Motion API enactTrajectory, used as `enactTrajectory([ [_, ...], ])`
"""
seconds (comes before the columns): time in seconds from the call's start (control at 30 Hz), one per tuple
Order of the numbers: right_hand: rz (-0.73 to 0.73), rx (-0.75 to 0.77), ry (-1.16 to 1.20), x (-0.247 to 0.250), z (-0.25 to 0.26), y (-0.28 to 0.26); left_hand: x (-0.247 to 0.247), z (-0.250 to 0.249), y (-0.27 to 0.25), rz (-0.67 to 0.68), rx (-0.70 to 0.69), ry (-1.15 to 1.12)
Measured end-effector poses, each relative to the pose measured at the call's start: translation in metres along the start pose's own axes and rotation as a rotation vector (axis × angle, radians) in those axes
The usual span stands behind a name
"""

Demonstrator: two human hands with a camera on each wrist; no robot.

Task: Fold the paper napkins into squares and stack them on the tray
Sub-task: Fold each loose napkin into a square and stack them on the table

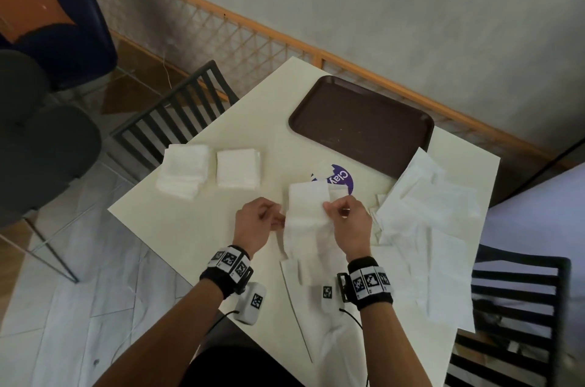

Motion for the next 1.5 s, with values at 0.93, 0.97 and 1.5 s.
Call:
enactTrajectory([
  [0.93, 0.309, 0.235, 0.627, 0.011, 0.137, -0.027, 0.037, -0.147, -0.052, 0.170, -0.569, -0.022],
  [0.97, 0.305, 0.217, 0.670, 0.009, 0.135, -0.026, 0.040, -0.150, -0.053, 0.178, -0.580, -0.020],
  [1.5, 0.369, -0.035, 0.723, -0.028, 0.145, -0.028, 0.070, -0.147, -0.049, 0.190, -0.563, -0.082],
])
Point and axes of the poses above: each hand's wrist, its own y-axis towards the middle knuckle, its own x-axis out of the back of the hand, z = x × y, the point moved 7 cm from there along y, towards the middle knuckle, and after that the axes turned 2 degrees about y, right-handed, at the moved point
